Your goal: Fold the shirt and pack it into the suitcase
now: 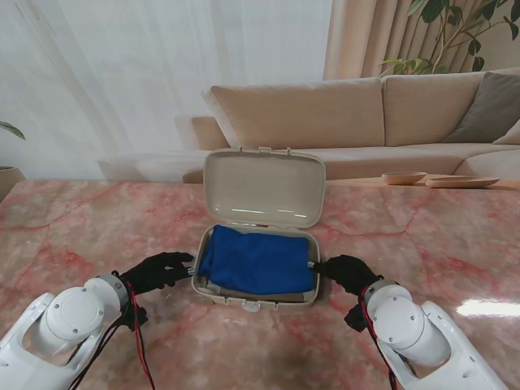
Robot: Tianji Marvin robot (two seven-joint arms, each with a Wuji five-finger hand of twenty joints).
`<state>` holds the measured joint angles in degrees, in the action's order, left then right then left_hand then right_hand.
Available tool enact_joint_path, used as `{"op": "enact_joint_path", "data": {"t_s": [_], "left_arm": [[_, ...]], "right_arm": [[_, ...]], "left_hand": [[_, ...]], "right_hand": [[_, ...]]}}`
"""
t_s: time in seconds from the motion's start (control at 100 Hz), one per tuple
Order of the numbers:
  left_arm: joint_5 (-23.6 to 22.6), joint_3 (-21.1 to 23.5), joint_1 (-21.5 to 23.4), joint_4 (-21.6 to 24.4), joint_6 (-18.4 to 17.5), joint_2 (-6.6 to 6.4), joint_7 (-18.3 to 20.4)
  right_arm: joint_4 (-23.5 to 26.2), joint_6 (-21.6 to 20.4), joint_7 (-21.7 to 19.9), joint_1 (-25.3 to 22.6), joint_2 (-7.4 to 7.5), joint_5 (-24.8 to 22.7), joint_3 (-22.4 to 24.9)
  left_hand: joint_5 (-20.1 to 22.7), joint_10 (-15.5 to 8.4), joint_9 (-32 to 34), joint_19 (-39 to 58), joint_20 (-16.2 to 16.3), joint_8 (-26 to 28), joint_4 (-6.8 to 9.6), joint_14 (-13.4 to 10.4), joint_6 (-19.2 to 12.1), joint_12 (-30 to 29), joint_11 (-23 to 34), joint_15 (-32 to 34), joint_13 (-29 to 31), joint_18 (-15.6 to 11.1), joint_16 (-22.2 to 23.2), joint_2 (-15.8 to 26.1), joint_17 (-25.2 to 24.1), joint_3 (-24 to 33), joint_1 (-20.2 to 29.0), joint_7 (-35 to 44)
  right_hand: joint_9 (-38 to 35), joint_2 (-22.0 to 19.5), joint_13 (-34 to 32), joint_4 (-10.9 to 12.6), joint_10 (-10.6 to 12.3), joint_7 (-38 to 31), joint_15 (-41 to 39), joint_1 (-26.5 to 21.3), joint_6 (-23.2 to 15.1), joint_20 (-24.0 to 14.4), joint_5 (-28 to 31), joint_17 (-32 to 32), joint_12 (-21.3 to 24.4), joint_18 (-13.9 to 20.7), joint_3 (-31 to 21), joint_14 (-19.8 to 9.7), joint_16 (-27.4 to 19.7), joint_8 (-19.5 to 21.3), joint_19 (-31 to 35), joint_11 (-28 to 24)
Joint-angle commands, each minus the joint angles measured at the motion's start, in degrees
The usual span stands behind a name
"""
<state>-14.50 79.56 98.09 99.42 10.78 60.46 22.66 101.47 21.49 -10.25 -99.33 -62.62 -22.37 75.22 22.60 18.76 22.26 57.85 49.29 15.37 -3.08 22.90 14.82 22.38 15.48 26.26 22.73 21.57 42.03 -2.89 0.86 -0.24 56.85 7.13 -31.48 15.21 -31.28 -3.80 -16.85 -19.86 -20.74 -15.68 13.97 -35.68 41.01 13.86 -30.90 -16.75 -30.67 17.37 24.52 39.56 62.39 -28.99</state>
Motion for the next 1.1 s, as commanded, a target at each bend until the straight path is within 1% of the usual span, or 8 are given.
{"op": "enact_joint_path", "data": {"t_s": [0.0, 0.33, 0.41, 0.58, 0.79, 0.91, 1.01, 1.09], "left_arm": [[-0.4, 0.5, 0.7, 0.7, 0.5, 0.12, -0.6], [-2.3, 4.5, 4.6, 4.8, 1.5, 0.76, -3.8], [-2.6, 5.4, 5.9, 5.9, 1.8, 0.97, -4.7], [-2.6, 6.1, 8.3, 7.5, 1.9, 1.75, -8.2], [-2.5, 5.8, 9.3, 8.2, 0.9, 2.71, -12.7], [-2.2, 5.0, 9.0, 7.5, 0.2, 3.4, -15.8], [-3.6, 4.3, 8.7, 6.9, 0.0, 3.5, -16.8], [-4.1, 3.4, 8.1, 5.8, -1.0, 3.94, -19.3]], "right_arm": [[0.7, 1.0, -0.9, -0.9, 0.07, -0.6, 0.6], [1.8, 3.2, 3.5, 1.1, -1.0, -2.2, 2.9], [1.0, 3.3, 6.3, 3.3, -1.71, -2.1, 3.0], [-1.5, 4.8, 11.9, 8.7, -3.44, 0.1, 2.8], [-5.1, 6.8, 12.1, 15.0, -3.7, 0.0, 2.7], [-7.9, 7.2, 12.6, 18.0, -4.15, 1.8, 2.1], [-10.0, 7.3, 12.4, 20.3, -4.5, 4.5, 1.5], [-11.5, 7.0, 12.2, 21.8, -4.79, 6.9, 1.1]], "left_hand": [[0.8, -1.2, 1.2, 1.7, 1.6, 0.7, 0.45, 0.8, -2.4, 0.7, -0.2, 0.5, -0.3, 1.3, 0.4, 2.8, 0.3, -1.9, -0.3, 0.2], [1.5, -1.1, 1.9, 1.8, 1.7, 0.8, 0.46, 0.9, -2.4, 0.7, -0.2, 0.6, 0.1, 1.4, 0.4, 2.7, 0.6, -1.9, -0.1, 0.5], [1.4, -1.1, 1.9, 1.8, 1.8, 0.8, 0.45, 0.9, -2.5, 0.6, -0.3, 0.6, 0.3, 1.5, 0.4, 2.7, 0.6, -1.9, -0.2, 0.5], [1.7, -1.0, 2.3, 1.6, 1.7, 0.8, 0.45, 0.9, -2.7, 0.5, -0.5, 0.4, 0.4, 1.6, 0.3, 2.5, 0.5, -1.9, -0.3, 0.5], [1.5, -1.2, 2.7, 1.4, 1.7, 0.8, 0.46, 0.7, -3.0, 0.5, -0.7, 0.2, 0.6, 1.8, 0.2, 2.3, 0.6, -1.9, -0.4, 0.3], [1.9, -1.6, 3.0, 1.0, 1.5, 0.8, 0.48, 0.4, -3.3, 0.6, -0.7, 0.0, 0.7, 2.1, 0.2, 2.1, 0.4, -1.8, -0.2, 0.5], [1.6, -1.8, 3.2, 3.4, 3.1, 1.0, 0.49, 0.0, -3.7, 0.7, -0.6, 1.1, 1.5, 1.7, 1.1, 2.2, 1.2, -1.9, -0.6, 0.6], [1.8, -1.9, 3.7, 3.3, 3.3, 1.0, 0.49, -0.1, -3.8, 0.8, -0.4, 1.2, 1.7, 2.0, 1.2, 1.9, 1.3, -1.9, -0.4, 0.8]], "right_hand": [[0.0, 0.8, -1.0, 2.3, -0.5, 1.1, -0.6, 3.8, -1.5, 0.0, -0.5, 0.3, 0.5, 0.7, -0.9, -1.1, 1.4, -0.8, 2.4, 0.3], [-0.2, 3.8, -1.6, 2.3, 0.2, 1.6, -1.2, 2.9, -1.7, -0.1, -0.8, 0.7, 0.4, 0.2, -2.8, -1.6, 1.7, -0.7, 3.0, 0.4], [0.2, 6.6, -1.7, 2.4, 0.5, 1.8, -1.6, 1.4, -1.9, -0.1, -1.6, 0.5, 0.1, -0.1, -3.8, -1.9, 2.0, -0.6, 2.9, 0.0], [6.3, 13.5, 1.5, 2.3, 0.7, 2.3, -3.1, -1.9, -1.8, -0.4, -4.8, -2.1, -1.8, 0.3, -6.4, -3.1, 3.2, 0.0, 1.8, -2.9], [14.3, 15.9, 6.4, 2.3, 1.7, 2.9, -2.0, -2.9, -3.3, -0.1, -8.5, -5.8, -1.3, 1.8, -7.6, -5.6, 2.6, 0.5, -1.5, -2.4], [16.2, 16.8, 7.7, 2.3, 2.2, 2.8, -1.7, -3.1, -4.2, -0.1, -9.8, -7.0, -0.1, 2.3, -8.6, -6.4, 2.3, 0.6, -3.2, -1.6], [17.3, 18.7, 8.8, 1.9, 2.6, 2.5, -1.0, -3.6, -4.6, -0.9, -10.7, -7.7, 1.4, 2.7, -12.1, -7.1, 1.7, 0.3, -5.1, -1.6], [18.1, 20.7, 9.6, 1.3, 3.0, 2.4, -0.3, -5.1, -4.9, -1.0, -11.3, -8.4, 1.9, 3.0, -14.0, -7.8, 1.4, 0.1, -6.4, -1.3]]}}
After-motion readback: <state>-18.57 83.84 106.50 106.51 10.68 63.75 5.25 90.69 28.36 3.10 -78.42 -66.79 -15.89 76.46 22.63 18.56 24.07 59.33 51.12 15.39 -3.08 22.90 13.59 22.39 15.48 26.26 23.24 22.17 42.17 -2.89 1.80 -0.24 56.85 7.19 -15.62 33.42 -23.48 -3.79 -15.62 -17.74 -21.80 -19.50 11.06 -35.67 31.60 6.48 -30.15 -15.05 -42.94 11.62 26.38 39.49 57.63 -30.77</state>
